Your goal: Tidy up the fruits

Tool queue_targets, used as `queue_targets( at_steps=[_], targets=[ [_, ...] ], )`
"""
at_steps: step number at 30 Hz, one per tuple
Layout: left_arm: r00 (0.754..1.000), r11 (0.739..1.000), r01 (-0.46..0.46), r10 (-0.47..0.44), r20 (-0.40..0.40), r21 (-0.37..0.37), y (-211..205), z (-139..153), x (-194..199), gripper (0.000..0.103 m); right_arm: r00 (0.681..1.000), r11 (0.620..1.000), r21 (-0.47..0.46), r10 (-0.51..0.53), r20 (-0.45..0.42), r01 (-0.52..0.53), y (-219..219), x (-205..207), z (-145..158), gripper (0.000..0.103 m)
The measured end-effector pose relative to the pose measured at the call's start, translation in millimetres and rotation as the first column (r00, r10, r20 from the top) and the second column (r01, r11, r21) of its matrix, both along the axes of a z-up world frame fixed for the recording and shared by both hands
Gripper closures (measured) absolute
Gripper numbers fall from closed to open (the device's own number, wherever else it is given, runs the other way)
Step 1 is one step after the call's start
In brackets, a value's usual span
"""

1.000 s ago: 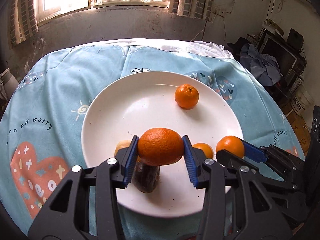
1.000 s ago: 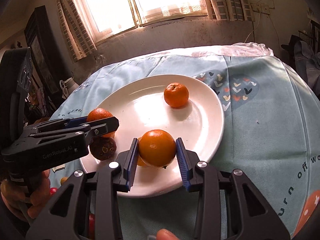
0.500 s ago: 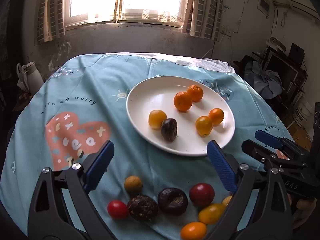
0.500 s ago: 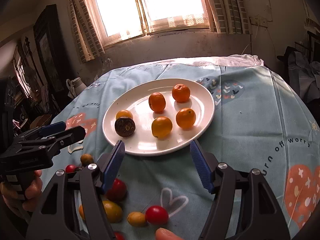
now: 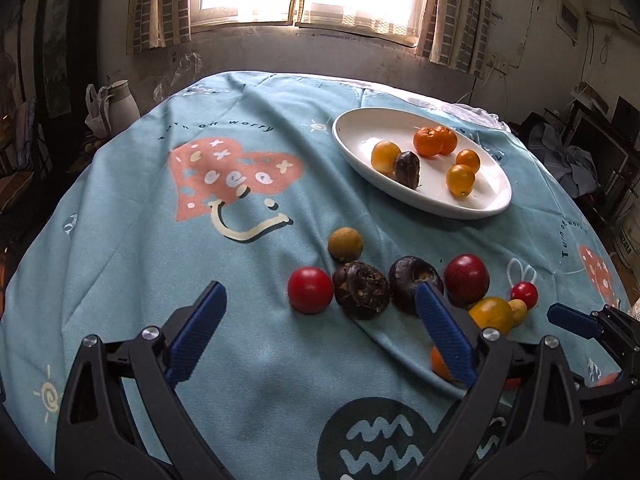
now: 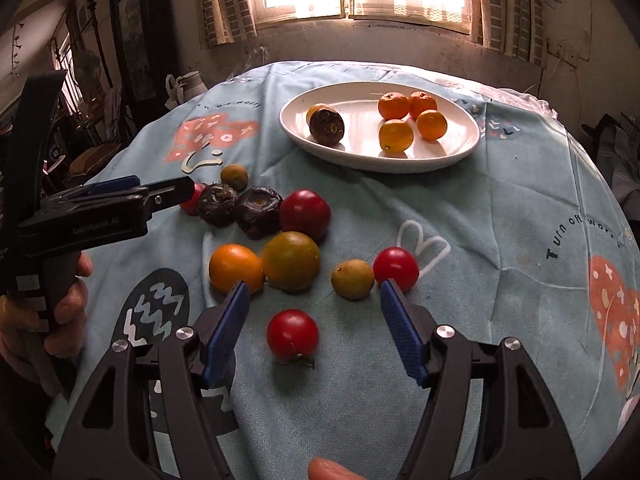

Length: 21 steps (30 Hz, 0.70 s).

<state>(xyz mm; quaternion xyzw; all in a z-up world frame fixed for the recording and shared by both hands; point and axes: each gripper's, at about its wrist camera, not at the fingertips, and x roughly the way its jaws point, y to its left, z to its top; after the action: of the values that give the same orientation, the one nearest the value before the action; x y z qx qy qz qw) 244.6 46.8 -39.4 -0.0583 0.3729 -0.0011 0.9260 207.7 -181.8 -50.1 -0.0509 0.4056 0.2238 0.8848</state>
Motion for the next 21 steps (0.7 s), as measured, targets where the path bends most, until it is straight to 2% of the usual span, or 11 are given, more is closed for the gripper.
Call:
queue_targets(
  at_steps=[7, 13, 15, 18, 21],
  targets=[
    [1.000, 1.000, 0.000, 0.000, -0.006, -0.002, -1, -1, 2, 0.006, 0.998, 0.998, -0.041, 0.035, -0.057, -0.038, 7, -1, -14, 0.035],
    [1.000, 1.000, 0.004, -0.004, -0.003, -0.007, -2, 0, 1, 0.006, 0.994, 0.997, -0.057, 0.051, -0.094, -0.056, 10, -2, -21, 0.053],
    [1.000, 1.000, 0.011, -0.011, -0.003, -0.014, -2, 0, 1, 0.006, 0.992, 0.996, -0.059, 0.061, -0.106, -0.068, 12, -3, -22, 0.070],
    [0.999, 0.999, 0.035, -0.035, -0.004, -0.023, -5, 0, 0, 0.006, 0.991, 0.996, -0.047, 0.068, -0.113, -0.073, 11, -3, -22, 0.074],
    [0.993, 0.993, 0.116, -0.116, -0.019, -0.024, -17, -2, -2, 0.006, 0.991, 0.998, 0.042, 0.042, -0.130, -0.037, -5, 2, -16, 0.074]
  ],
)
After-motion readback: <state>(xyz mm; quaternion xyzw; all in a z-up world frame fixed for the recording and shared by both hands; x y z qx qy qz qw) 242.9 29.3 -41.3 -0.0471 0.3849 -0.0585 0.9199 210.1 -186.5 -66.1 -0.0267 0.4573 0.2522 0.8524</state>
